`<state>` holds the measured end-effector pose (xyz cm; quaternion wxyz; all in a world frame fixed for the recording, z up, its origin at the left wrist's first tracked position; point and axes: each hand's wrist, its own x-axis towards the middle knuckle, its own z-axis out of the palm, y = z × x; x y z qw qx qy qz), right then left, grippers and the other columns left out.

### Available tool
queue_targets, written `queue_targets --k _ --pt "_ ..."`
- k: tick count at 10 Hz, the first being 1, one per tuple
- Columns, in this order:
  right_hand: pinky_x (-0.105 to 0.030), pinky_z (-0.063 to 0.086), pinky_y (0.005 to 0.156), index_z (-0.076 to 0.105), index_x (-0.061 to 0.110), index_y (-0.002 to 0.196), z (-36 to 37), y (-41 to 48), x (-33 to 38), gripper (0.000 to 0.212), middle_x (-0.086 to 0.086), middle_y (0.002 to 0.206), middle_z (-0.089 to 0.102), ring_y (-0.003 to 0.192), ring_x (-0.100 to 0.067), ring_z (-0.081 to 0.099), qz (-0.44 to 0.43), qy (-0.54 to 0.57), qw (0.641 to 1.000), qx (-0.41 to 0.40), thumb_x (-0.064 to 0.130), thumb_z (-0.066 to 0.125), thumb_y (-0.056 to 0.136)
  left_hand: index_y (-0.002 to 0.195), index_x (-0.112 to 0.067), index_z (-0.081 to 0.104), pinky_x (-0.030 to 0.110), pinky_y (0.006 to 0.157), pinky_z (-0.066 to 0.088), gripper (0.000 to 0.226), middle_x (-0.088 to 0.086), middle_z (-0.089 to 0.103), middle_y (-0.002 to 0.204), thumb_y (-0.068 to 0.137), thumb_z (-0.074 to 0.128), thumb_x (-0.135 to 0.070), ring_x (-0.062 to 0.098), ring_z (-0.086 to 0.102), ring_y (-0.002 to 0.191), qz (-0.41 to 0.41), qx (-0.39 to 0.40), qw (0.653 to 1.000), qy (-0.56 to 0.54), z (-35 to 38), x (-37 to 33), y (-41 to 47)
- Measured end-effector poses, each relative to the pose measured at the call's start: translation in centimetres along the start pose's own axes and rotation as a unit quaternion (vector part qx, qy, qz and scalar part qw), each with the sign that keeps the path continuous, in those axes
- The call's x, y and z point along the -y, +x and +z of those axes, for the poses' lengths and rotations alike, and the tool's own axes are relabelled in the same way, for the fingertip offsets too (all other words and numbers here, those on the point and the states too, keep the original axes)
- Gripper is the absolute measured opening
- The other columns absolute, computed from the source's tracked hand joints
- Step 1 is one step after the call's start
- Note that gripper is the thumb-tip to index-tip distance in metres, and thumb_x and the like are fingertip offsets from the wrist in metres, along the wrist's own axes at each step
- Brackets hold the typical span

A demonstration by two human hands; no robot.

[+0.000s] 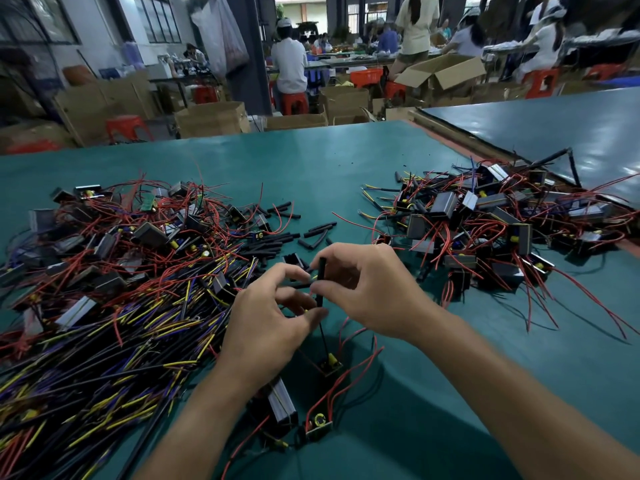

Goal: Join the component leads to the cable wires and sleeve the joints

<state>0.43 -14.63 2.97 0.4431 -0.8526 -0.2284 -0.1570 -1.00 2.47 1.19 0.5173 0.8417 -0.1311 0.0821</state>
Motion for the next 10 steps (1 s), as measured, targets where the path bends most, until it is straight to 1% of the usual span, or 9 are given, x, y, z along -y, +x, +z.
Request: queue_targets --k 1,2,3,4,6,7,8,9,10 --pt "-0.033 0.052 0.066 0.071 0.019 0.092 -0.1 -0.1 0.0 0.012 0.006 0.069 0.07 0.062 -0.009 0.062 -0.011 -0.033 0.999 0.002 0.02 0.077 0.082 0.092 -0.036 0.06 0.031 0.065 0.055 0.041 -0.014 0.071 0.073 0.066 0.089 -0.023 0.006 0.066 0.067 -0.008 0.031 0.999 0.024 -0.2 0.2 0.0" --pt "-0.029 0.051 0.063 0.07 0.021 0.089 -0.1 -0.1 0.1 0.011 0.006 0.065 0.068 0.058 -0.006 0.059 0.006 -0.021 0.999 0.041 0.019 0.078 0.081 0.086 -0.034 0.064 0.015 0.064 0.048 0.036 -0.019 0.069 0.074 0.063 0.09 -0.026 -0.001 0.065 0.071 0.012 0.028 0.998 0.063 -0.2 0.3 0.0" --pt "-0.027 0.052 0.065 0.066 0.023 0.091 -0.2 -0.1 -0.1 0.018 0.007 0.065 0.071 0.055 -0.005 0.058 0.041 -0.003 0.997 0.071 0.019 0.079 0.079 0.086 -0.029 0.069 0.013 0.065 0.047 0.031 -0.015 0.07 0.073 0.064 0.09 -0.024 0.0 0.066 0.071 0.024 0.032 0.997 0.066 -0.2 0.5 0.0" --pt "-0.039 0.056 0.067 0.06 0.024 0.091 -0.4 0.0 -0.3 0.023 0.007 0.067 0.073 0.06 -0.024 0.063 0.062 0.012 0.997 0.053 0.02 0.079 0.079 0.087 -0.027 0.071 0.017 0.067 0.05 0.027 -0.013 0.071 0.074 0.066 0.087 -0.031 0.003 0.067 0.072 0.036 0.043 0.997 0.061 -0.2 0.5 0.1" --pt "-0.048 0.056 0.067 0.065 0.021 0.084 -0.7 -0.1 0.0 0.012 0.003 0.07 0.073 0.065 -0.028 0.068 0.059 0.035 0.994 0.082 0.025 0.076 0.082 0.08 -0.024 0.075 0.033 0.067 0.055 0.006 -0.009 0.072 0.072 0.077 0.08 -0.022 0.009 0.067 0.07 0.049 0.038 0.997 0.036 -0.3 0.7 0.2" --pt "-0.049 0.058 0.064 0.068 0.02 0.082 -1.0 0.2 0.2 0.007 -0.002 0.069 0.072 0.061 -0.024 0.069 0.055 0.092 0.994 0.033 0.017 0.072 0.086 0.076 -0.027 0.075 0.028 0.067 0.054 0.009 -0.013 0.071 0.07 0.074 0.082 -0.022 0.008 0.066 0.069 0.052 0.029 0.997 0.05 -0.2 0.8 0.3" --pt "-0.043 0.057 0.062 0.07 0.02 0.078 -0.8 0.0 0.4 0.012 0.001 0.064 0.07 0.058 -0.02 0.066 0.054 0.081 0.994 0.048 0.012 0.073 0.086 0.068 -0.028 0.071 0.022 0.062 0.05 0.013 -0.014 0.068 0.065 0.073 0.082 -0.023 0.005 0.064 0.065 0.048 0.019 0.997 0.054 0.1 0.9 0.2" --pt "-0.045 0.056 0.064 0.072 0.018 0.079 -0.5 0.1 0.8 0.009 0.001 0.065 0.069 0.06 -0.02 0.064 0.03 0.038 0.998 0.047 0.012 0.073 0.085 0.065 -0.027 0.069 0.016 0.059 0.046 0.017 -0.015 0.067 0.062 0.073 0.083 -0.02 0.004 0.062 0.061 0.042 0.019 0.997 0.056 -0.1 0.8 0.3" --pt "-0.029 0.057 0.065 0.074 0.016 0.088 -2.7 0.4 2.3 0.003 -0.005 0.077 0.073 0.066 -0.012 0.066 -0.012 0.161 0.986 -0.034 0.017 0.073 0.086 0.064 -0.026 0.071 0.014 0.059 0.045 0.015 -0.015 0.067 0.061 0.071 0.083 -0.02 0.0 0.061 0.059 0.032 0.02 0.997 0.064 0.0 0.4 0.0"
